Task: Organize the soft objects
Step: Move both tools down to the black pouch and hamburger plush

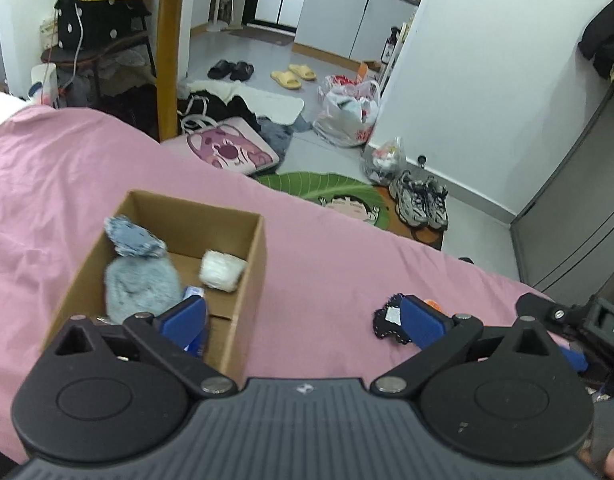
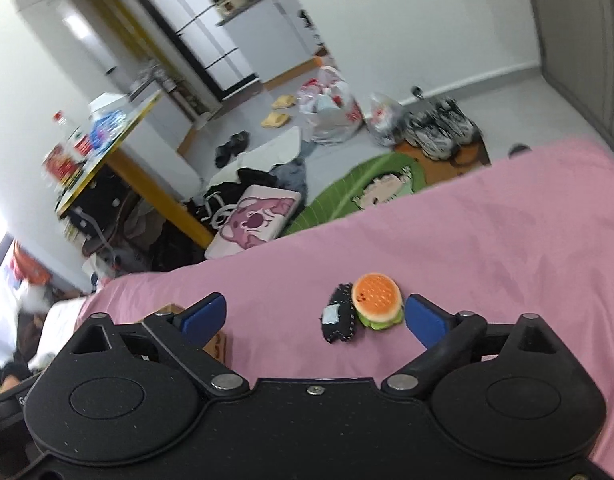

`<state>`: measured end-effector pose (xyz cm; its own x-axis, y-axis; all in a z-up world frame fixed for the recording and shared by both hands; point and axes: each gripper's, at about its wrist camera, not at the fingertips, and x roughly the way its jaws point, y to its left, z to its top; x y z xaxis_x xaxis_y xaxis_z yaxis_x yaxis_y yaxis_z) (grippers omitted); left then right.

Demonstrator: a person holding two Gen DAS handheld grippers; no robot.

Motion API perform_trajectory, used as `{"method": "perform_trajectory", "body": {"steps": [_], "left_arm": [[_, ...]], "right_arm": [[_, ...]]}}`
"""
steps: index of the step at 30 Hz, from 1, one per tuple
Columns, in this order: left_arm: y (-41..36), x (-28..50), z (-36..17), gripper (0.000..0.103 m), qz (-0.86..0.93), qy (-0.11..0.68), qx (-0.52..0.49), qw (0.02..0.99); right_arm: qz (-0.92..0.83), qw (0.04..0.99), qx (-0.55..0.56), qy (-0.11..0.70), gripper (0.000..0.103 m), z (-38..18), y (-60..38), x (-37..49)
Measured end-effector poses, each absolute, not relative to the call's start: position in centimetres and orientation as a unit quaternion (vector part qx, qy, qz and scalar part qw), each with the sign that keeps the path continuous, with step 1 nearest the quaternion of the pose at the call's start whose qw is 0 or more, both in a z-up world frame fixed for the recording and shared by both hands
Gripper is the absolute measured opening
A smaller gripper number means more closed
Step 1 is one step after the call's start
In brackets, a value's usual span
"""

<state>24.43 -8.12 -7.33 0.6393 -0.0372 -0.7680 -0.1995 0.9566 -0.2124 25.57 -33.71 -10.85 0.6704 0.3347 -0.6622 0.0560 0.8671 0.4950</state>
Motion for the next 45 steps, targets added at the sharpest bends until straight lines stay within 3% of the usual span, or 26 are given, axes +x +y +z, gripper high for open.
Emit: {"method": "perform_trajectory", "body": {"steps": [12, 17, 26, 37, 45], "left_arm": [[-11.3, 28.4, -12.1, 0.100, 0.048, 0.458, -0.122, 0.879], [-12.6, 29.6, -13.7, 0.100, 0.042, 0.466, -0.118, 0.876], [-14.8, 31.7, -16.4, 0.087, 0.027, 0.480, -0.125, 0.868], [-16.8, 34.0, -19.1, 0.068, 0.004, 0.502, -0.150, 0.852], [-17.4, 35.1, -21.6, 0.066, 0.002, 0.522, -0.173, 0.835]], "right_arm": [[0.057, 0.871, 0.261, 0.413, 0.091, -14.6, -35.0, 26.6], [0.063, 0.859, 0.267, 0.433, 0.084, -16.1, -34.8, 27.6], [0.054, 0.847, 0.286, 0.445, 0.073, -18.0, -35.9, 28.6], [0.038, 0.827, 0.326, 0.457, 0.068, -19.9, -37.5, 29.8], [0.034, 0.818, 0.334, 0.467, 0.067, -21.0, -37.4, 30.6]]}}
